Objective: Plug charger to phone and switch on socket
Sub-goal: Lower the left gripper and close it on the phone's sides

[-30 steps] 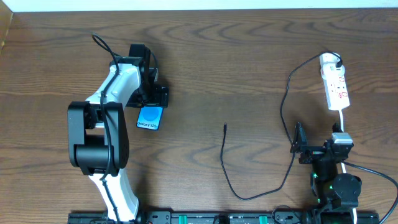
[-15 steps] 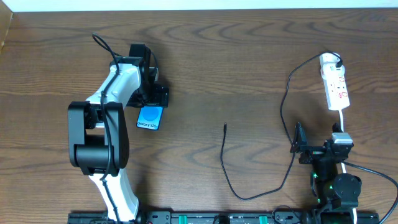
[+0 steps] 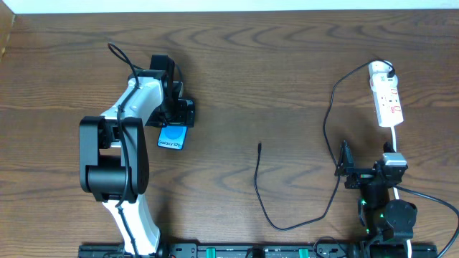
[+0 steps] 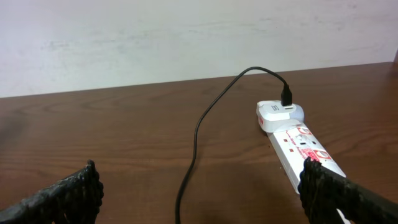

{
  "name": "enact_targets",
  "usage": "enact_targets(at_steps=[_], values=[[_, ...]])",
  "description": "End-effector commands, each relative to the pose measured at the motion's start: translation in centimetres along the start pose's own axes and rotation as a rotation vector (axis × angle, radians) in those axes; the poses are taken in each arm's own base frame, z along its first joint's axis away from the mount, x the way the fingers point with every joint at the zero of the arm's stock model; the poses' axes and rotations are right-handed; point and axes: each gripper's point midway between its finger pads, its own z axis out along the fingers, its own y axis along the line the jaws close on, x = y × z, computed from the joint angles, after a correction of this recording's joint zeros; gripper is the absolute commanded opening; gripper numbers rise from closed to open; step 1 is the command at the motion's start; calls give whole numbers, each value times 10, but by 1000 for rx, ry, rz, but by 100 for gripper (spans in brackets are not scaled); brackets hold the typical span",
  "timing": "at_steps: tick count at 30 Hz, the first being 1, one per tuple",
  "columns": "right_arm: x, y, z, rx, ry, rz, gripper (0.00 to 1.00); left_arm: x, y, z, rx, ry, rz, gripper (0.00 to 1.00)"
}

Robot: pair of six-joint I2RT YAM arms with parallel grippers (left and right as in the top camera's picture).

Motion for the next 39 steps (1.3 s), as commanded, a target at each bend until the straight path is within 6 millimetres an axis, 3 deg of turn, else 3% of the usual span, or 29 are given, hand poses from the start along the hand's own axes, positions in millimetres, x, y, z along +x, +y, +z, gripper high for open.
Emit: enact_targets(at_steps=[1, 27, 39], values=[[1, 1, 0, -5, 1, 7, 99, 6, -2, 7, 10, 23, 43, 98], [1, 1, 0, -5, 1, 8, 99, 24, -3, 20, 20, 66, 98, 98], [1, 1, 0, -5, 1, 8, 99, 15, -3, 22, 19, 26, 99, 98]])
